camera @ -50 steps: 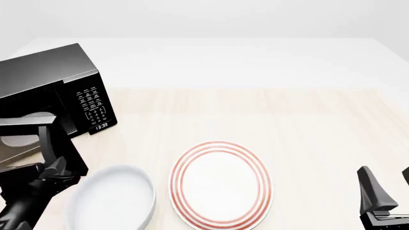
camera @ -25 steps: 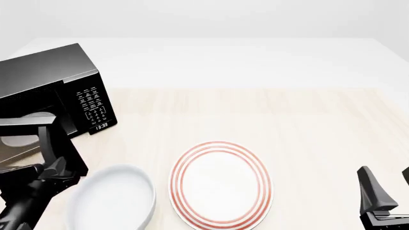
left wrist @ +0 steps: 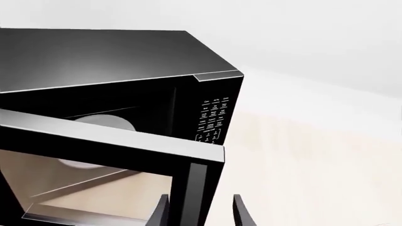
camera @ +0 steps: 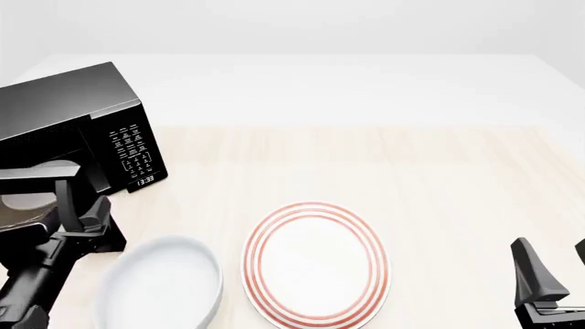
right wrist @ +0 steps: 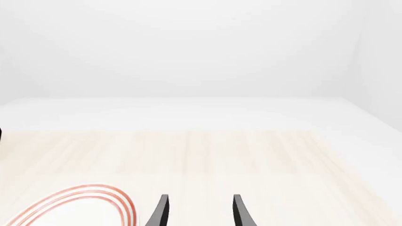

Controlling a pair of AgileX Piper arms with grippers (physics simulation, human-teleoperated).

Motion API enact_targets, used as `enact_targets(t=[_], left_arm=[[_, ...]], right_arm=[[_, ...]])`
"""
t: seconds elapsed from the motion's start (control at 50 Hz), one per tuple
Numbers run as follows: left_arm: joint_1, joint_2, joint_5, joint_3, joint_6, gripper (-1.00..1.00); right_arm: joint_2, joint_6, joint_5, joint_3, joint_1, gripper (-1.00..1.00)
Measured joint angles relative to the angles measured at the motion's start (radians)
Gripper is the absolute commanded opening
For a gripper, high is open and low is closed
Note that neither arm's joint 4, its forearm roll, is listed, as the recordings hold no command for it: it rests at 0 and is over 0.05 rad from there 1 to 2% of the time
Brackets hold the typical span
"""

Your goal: Open the microwave.

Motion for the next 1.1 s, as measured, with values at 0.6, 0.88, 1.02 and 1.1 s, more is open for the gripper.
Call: enact_targets(t=[0.6, 0.88, 1.02, 1.1], left_arm=[[-0.008, -0.279, 0.231, 0.005, 0.034, 1.00], [0.001, -0.489, 0.408, 0.014, 0.060, 1.00], [0.004, -0.606, 0.517, 0.007, 0.075, 1.00], [0.004, -0.679, 0.591, -0.004, 0.087, 1.00]], right_arm=[[0.000, 0.000, 0.000, 0.000, 0.000, 1.00], [0.000, 0.000, 0.000, 0.000, 0.000, 1.00], [0.000, 0.000, 0.000, 0.000, 0.000, 1.00], [0.000, 0.000, 0.000, 0.000, 0.000, 1.00]])
